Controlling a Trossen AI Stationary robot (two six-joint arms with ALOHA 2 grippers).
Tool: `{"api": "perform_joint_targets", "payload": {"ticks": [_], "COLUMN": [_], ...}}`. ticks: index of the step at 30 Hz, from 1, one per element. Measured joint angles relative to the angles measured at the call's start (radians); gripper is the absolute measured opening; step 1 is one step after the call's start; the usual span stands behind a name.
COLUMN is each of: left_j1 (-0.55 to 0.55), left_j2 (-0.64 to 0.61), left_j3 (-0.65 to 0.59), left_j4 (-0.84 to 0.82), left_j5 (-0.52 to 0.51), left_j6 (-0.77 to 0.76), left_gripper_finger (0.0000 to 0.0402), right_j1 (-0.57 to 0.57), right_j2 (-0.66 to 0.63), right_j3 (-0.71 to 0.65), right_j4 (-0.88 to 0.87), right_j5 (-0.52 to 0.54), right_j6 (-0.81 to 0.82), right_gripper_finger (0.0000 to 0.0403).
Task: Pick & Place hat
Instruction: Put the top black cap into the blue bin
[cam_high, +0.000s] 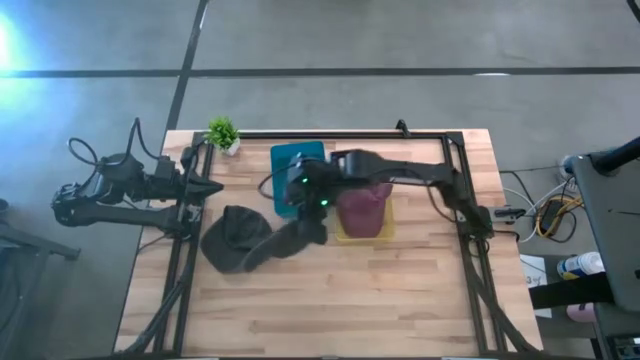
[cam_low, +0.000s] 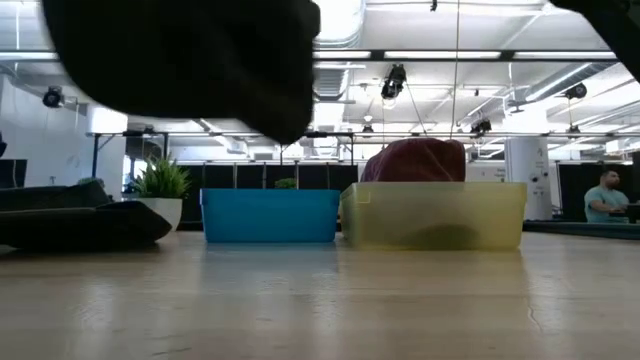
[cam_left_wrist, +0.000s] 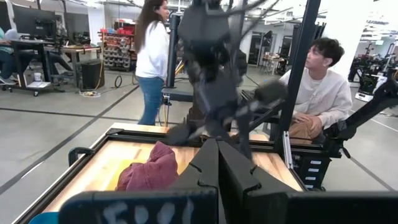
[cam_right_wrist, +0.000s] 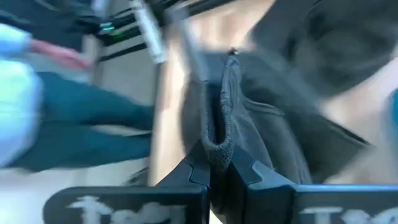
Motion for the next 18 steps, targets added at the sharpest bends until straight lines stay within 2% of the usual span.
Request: {"api": "perform_joint_targets", "payload": {"ticks": [5,10,18], "left_j1": [0.0,0.0,0.0], "left_j2": [0.0,0.0,0.0], "left_j3": [0.0,0.0,0.0], "left_j4": [0.0,0.0,-0.001], "left_j5": [0.0,0.0,0.0], "left_j6": [0.0,0.0,0.0], "left_gripper_finger": [0.0,0.0,0.0], "right_j1": [0.005,0.035,0.127], "right_j2": [-0.058,-0.034,0.118], "right_j3": [0.0,-0.007,-0.08], "right_j4": [-0.092,-0.122,-0.12], "right_j5": [-0.205,-0.418,-0.643], "right_j6": [0.186,0.293,0.281], "right_gripper_finger": [0.0009,0.0009,0.0009]}}
